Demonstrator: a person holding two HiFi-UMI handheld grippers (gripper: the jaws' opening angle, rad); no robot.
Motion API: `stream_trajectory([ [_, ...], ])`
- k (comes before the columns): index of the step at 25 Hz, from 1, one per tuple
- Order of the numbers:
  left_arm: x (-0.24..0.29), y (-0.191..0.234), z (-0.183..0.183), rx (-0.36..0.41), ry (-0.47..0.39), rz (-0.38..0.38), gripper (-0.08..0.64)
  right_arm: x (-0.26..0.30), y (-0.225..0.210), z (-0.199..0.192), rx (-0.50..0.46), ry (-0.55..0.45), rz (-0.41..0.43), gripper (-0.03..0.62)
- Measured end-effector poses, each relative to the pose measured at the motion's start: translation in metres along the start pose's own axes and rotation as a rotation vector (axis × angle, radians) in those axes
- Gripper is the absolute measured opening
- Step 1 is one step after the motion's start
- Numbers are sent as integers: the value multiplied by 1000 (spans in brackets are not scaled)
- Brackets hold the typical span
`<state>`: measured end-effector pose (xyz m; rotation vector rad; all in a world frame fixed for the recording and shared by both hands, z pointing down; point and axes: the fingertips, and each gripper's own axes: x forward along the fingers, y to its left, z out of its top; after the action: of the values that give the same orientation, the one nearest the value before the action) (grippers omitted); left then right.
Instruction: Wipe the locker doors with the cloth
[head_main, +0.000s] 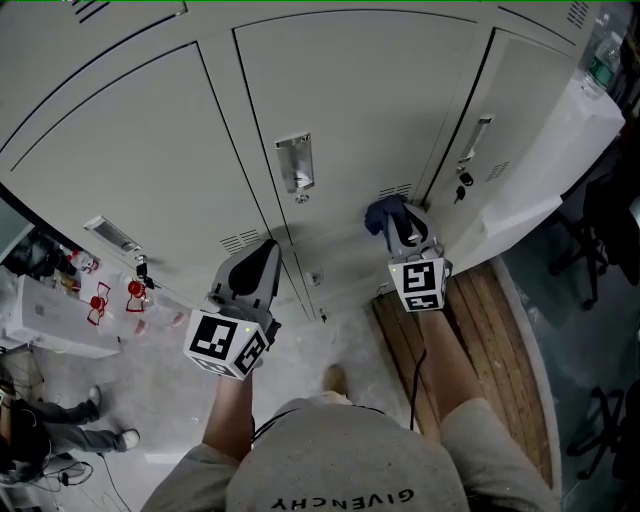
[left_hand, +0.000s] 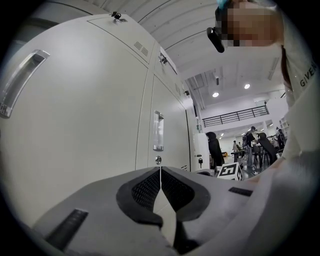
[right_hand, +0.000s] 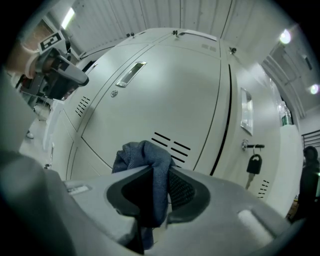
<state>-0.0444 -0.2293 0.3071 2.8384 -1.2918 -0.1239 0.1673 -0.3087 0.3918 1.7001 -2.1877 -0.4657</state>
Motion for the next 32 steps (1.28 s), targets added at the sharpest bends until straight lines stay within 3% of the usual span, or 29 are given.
stream_trajectory([
  [11, 11, -3, -4, -6, -1, -9, 5, -2, -24, -16, 103, 24, -67, 78],
  [18, 22, -10, -7, -17, -26, -25, 5, -3, -31, -22, 107, 40, -84, 81],
  [25, 17, 1, -24, -47, -9, 23, 5, -5, -36, -26, 124, 23, -83, 81],
  [30, 4, 11, -36, -32, -1, 78, 5, -13, -33, -20, 213, -74, -84, 86],
  [32, -3, 15, -39, -22, -4, 95, 5, -19, -16, -16, 225, -110, -48, 86],
])
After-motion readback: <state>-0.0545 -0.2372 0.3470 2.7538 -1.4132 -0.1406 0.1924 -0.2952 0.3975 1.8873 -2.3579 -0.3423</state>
